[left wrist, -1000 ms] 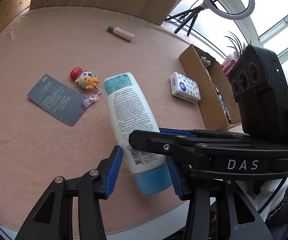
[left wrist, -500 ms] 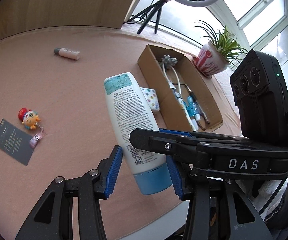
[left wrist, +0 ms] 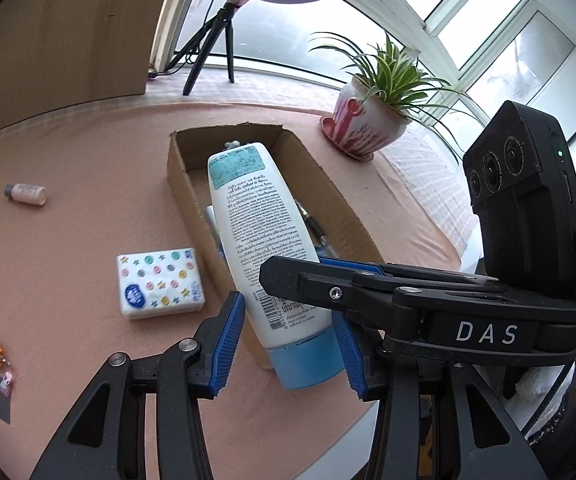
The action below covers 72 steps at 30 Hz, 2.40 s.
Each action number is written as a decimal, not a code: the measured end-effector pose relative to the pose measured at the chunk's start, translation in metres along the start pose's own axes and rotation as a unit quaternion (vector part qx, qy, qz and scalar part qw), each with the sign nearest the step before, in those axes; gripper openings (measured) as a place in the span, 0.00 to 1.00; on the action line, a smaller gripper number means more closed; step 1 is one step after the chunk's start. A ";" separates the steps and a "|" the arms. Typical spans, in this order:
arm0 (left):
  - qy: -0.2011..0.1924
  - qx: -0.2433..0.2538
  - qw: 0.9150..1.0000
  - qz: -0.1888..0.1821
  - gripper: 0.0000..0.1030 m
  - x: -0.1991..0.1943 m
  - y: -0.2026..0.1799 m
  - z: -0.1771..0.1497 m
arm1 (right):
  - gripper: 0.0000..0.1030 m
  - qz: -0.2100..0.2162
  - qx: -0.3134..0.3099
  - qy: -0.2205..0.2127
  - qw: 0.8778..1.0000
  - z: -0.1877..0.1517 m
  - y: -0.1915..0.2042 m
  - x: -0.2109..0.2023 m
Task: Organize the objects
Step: 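Carry the lotion tube into the box with the right gripper and release, then withdraw both grippers from the box toward the clown keychain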
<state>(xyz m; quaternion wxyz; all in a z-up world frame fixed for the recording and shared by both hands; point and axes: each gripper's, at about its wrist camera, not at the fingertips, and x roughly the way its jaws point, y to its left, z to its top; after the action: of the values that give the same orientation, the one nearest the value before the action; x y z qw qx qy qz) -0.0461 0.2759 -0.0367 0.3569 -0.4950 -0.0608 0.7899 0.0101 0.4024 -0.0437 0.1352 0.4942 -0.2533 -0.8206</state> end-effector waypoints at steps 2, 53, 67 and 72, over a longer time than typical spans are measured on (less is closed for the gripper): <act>0.002 -0.002 1.000 -0.006 0.47 0.011 -0.006 0.009 | 0.29 -0.004 0.005 -0.005 1.000 0.005 -0.010 -0.005; 0.004 -0.113 0.991 0.074 0.59 -0.110 0.175 -0.103 | 0.39 -0.062 0.017 -0.028 0.998 -0.035 0.056 0.033; -0.011 -0.182 0.978 0.100 0.59 -0.149 0.246 -0.146 | 0.39 -0.044 -0.078 0.049 0.995 -0.025 0.143 0.124; -0.036 -0.227 0.966 0.117 0.59 -0.153 0.253 -0.152 | 0.39 -0.042 -0.149 0.102 0.983 -0.019 0.168 0.169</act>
<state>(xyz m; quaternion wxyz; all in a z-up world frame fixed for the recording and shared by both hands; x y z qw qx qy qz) -0.0094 -0.0453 -0.1142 0.1380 -0.5381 -0.1932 0.8088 -0.0581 0.1768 -0.0841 0.1977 0.5597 -0.0923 -0.7995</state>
